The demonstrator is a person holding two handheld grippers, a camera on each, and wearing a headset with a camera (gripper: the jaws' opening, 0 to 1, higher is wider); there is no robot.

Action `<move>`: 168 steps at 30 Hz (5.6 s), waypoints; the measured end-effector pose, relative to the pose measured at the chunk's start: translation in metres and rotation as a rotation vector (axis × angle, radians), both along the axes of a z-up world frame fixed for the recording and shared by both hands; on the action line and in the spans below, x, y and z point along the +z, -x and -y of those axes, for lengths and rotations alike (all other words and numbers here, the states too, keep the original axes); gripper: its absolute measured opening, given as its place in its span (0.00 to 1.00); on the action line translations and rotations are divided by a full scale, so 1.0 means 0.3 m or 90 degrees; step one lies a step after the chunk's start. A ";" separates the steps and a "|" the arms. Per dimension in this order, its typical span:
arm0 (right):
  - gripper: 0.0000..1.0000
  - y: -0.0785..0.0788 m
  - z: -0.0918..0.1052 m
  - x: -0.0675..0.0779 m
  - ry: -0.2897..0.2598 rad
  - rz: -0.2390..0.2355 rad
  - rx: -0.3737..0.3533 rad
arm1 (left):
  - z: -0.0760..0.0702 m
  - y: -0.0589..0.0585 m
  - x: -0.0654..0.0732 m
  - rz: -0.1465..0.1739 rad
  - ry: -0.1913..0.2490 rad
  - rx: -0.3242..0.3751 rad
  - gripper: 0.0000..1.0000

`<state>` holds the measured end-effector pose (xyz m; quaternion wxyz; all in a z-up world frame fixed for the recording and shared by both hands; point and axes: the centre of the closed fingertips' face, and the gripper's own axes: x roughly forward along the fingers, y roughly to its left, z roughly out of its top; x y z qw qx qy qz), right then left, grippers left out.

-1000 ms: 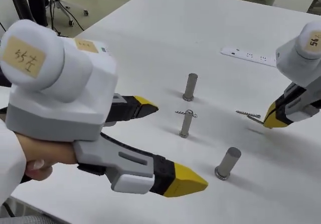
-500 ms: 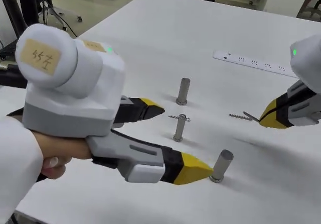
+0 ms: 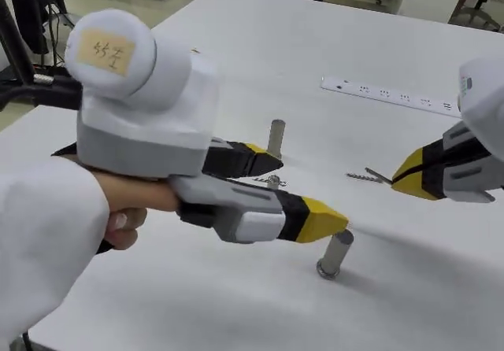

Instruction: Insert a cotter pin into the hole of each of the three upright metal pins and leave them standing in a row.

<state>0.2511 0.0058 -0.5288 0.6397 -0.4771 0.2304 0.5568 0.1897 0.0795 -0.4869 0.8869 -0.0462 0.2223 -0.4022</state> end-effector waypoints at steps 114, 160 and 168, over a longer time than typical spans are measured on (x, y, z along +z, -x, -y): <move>0.08 0.228 -0.110 0.099 -0.145 -0.132 -0.001 | 0.133 0.030 0.059 0.204 -0.065 -0.209 0.00; 0.00 0.253 -0.009 0.059 -0.145 -0.189 -0.050 | 0.147 0.047 -0.048 0.161 -0.113 -0.269 0.20; 0.00 0.236 0.045 -0.020 -0.137 -0.210 -0.101 | 0.138 0.029 -0.114 0.124 -0.120 -0.256 0.17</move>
